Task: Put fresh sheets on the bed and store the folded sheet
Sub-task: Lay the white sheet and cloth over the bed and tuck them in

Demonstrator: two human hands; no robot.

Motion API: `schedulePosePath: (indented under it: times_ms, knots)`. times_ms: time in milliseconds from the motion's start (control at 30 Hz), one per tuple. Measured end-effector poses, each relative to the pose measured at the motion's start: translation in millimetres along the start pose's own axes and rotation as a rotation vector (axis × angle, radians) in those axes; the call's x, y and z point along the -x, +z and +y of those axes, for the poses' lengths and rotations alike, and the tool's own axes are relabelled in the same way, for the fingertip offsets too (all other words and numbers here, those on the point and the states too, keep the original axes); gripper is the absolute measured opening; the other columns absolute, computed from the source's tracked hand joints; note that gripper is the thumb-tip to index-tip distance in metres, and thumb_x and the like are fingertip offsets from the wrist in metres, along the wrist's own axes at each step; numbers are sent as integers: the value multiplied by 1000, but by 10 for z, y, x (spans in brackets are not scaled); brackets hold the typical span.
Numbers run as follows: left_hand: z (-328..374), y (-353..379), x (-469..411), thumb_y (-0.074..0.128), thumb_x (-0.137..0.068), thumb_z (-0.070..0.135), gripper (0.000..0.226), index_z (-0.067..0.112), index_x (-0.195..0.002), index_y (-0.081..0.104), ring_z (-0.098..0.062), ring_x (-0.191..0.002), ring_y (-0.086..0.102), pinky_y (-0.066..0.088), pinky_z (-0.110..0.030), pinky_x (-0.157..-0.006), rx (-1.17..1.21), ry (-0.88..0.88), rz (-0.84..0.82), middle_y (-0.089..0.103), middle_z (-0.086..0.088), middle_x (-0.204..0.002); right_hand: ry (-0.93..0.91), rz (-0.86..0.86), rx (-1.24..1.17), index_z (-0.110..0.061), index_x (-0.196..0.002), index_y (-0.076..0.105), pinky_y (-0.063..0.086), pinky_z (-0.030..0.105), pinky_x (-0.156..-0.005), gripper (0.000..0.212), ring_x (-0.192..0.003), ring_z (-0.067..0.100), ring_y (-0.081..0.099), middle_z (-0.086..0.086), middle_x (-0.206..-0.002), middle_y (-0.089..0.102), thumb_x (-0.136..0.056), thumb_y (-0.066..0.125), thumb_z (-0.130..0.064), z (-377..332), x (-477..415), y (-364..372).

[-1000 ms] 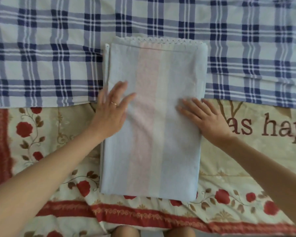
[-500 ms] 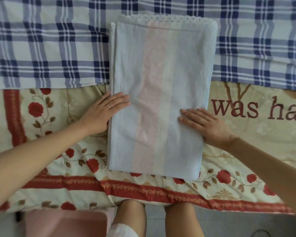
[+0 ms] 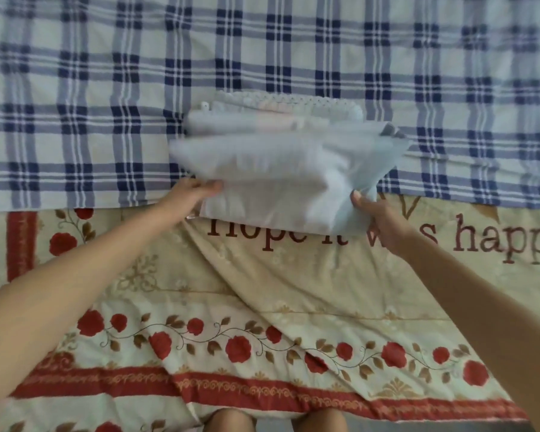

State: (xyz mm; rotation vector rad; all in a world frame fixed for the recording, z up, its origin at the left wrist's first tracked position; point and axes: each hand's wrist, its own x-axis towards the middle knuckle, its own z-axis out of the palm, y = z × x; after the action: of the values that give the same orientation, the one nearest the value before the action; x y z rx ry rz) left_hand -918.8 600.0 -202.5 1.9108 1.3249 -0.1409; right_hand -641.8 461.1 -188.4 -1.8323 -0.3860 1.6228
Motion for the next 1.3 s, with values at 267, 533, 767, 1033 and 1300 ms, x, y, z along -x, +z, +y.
schedulePosePath:
  times_ms: [267, 533, 767, 1033, 1300]
  knots:
    - [-55, 25, -44, 47, -74, 72, 47, 26, -70, 53, -11, -65, 57, 45, -29, -63, 414, -220, 147, 59, 8, -72, 111, 474, 21, -9, -108, 51, 42, 31, -81, 52, -93, 20, 54, 1, -100, 58, -87, 52, -56, -25, -288, 214]
    - [-141, 360, 1165, 59, -64, 56, 34, 22, -59, 60, -6, -46, 50, 38, -18, -43, 670, -210, 145, 53, 7, -48, 12, 220, 311, -8, -108, 56, 46, 29, -77, 42, -88, 17, 59, 7, -102, 63, -93, 48, -46, 309, 176, 53]
    - [-271, 434, 1016, 74, -68, 47, 58, 21, -115, 53, -8, -97, 62, 50, -26, -76, 803, -375, 59, 62, 11, -106, -344, 113, 357, -52, -135, 14, 51, 22, -74, 70, -79, 8, 62, -7, -134, 37, -91, 59, -23, 211, 254, 57]
    - [-70, 346, 488, 63, -88, 24, 48, 21, -132, 42, -9, -104, 60, 51, -28, -83, 954, -298, 398, 58, 9, -115, -431, 240, 430, -21, -89, 44, 36, 10, -54, 13, -65, 5, 40, -8, -76, 42, -94, 56, -25, -258, -75, 160]
    - [-69, 432, 137, 49, -95, 35, 51, 7, -136, 37, -13, -108, 54, 43, -22, -87, 549, -345, 616, 53, 2, -125, -362, 559, 492, -18, -92, 40, 35, 22, -54, 27, -60, 2, 41, -13, -71, 44, -98, 41, -45, -334, -631, 467]
